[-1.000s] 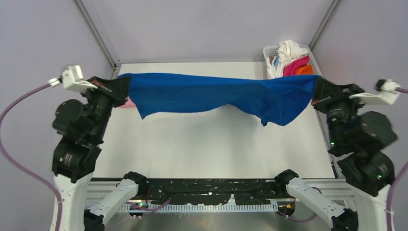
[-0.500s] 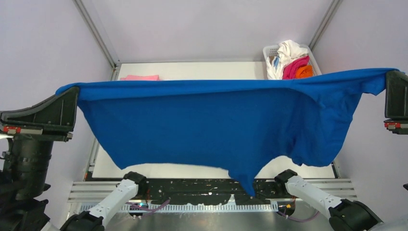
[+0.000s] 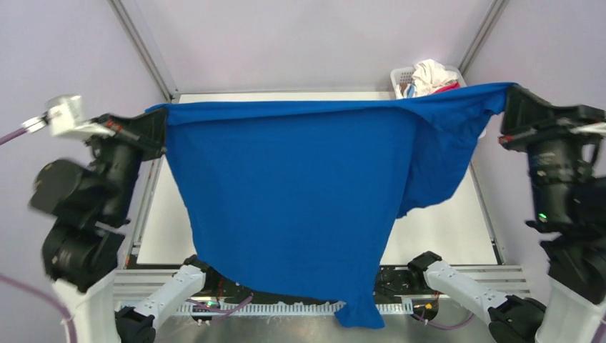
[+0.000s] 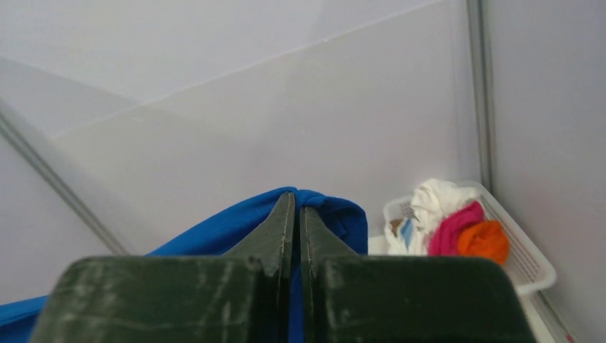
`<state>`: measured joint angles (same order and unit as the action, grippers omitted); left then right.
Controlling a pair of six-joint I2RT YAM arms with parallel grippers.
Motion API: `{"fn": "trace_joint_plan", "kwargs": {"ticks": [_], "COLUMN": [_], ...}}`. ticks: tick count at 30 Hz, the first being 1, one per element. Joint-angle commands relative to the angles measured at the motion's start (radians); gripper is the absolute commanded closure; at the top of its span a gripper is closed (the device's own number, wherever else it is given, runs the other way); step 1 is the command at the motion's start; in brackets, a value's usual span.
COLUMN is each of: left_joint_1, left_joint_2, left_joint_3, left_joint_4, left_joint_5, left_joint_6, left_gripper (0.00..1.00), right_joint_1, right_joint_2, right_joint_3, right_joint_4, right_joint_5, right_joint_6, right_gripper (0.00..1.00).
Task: Fold and stack the t-shirts
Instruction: Flatten out the tshirt
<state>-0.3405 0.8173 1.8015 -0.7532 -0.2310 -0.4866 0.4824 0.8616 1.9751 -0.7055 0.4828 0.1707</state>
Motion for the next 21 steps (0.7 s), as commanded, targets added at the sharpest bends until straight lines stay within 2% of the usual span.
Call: {"fn": "trace_joint_plan", "kwargs": {"ticks": [1, 5, 8, 11, 18, 21], "left_joint_1": [0.009, 0.063, 0.098, 0.127, 0.182, 0.193], "left_joint_2": [0.129, 0.294, 0.432, 0.612, 1.071, 1.232], "left_joint_3": [-0.140, -0.229, -0.278, -0.256, 0.073, 0.227], "left_joint_4": [0.087, 0.149, 0.256, 0.334, 0.310, 0.317], "left_joint_5": [-0.307, -0.337, -0.323, -0.287, -0.176, -0.125], "left_joint_6": [0.054, 0.034, 0.032, 0.029, -0.012, -0.014], "left_gripper": [1.00, 1.00, 1.00, 1.00, 1.00, 1.00], "right_joint_1": [-0.006, -0.005, -0.009, -0.050, -0.187, -0.213], "right_joint_2": [0.064, 0.154, 0.235, 0.377, 0.772, 0.917], "right_joint_3": [-0.143, -0.255, -0.344, -0.381, -0.293, -0.188], "right_joint_4": [0.178, 0.234, 0.296, 0.364, 0.448, 0.466], "right_joint_5": [0.293, 0.452, 0.495, 0.497, 0.365, 0.289], "right_joint_6": [-0.063, -0.044, -0.034, 0.001, 0.084, 0.089], "right_gripper": [0.95, 0.95, 0.95, 0.95, 0.95, 0.95]}}
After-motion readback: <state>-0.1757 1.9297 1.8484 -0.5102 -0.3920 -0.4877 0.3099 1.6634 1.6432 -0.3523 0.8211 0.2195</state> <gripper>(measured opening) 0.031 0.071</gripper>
